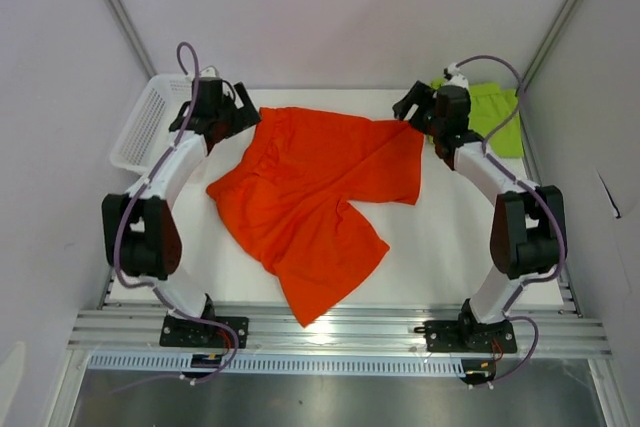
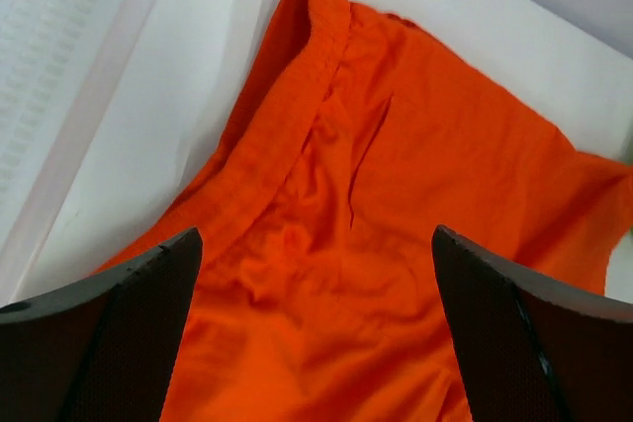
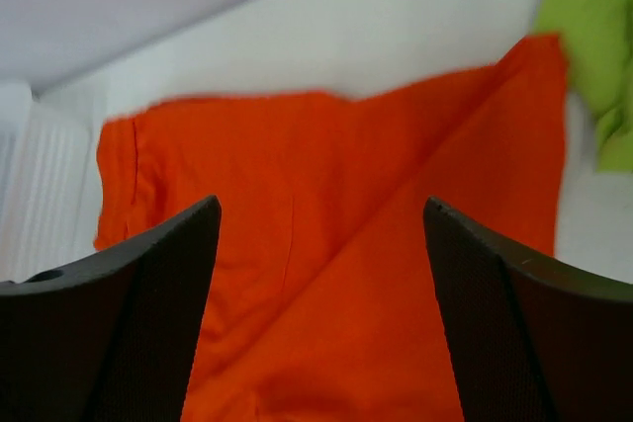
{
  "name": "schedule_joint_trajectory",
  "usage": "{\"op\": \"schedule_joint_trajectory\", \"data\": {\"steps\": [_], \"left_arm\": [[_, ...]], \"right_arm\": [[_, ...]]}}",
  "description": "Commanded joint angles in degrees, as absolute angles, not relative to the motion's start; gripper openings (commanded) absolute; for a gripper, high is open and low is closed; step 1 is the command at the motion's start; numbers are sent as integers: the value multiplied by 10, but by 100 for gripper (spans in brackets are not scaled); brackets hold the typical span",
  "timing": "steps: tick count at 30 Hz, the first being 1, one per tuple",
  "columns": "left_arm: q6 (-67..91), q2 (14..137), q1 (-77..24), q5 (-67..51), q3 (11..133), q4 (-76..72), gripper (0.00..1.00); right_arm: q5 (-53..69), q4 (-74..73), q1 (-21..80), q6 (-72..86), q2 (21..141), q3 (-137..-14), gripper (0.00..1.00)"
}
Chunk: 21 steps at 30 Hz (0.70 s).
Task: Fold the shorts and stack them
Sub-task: Flatten the shorts out
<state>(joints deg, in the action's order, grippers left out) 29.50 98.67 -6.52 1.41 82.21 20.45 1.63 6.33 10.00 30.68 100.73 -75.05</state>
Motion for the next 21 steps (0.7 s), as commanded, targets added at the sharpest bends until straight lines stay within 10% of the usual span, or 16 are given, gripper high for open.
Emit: {"op": "schedule_joint_trajectory", "data": {"steps": [1,12,21], "left_arm": [[295,865,-67,33,754,224,99],[363,686,-46,22,535,225,95],[374,657,-18,-27,413,185,93]], "right_arm": [[47,22,176,235,950,-679,83],[-76,-70,502,178,814,-525,61],[-175,-141,764,197,786,-516,62]]}}
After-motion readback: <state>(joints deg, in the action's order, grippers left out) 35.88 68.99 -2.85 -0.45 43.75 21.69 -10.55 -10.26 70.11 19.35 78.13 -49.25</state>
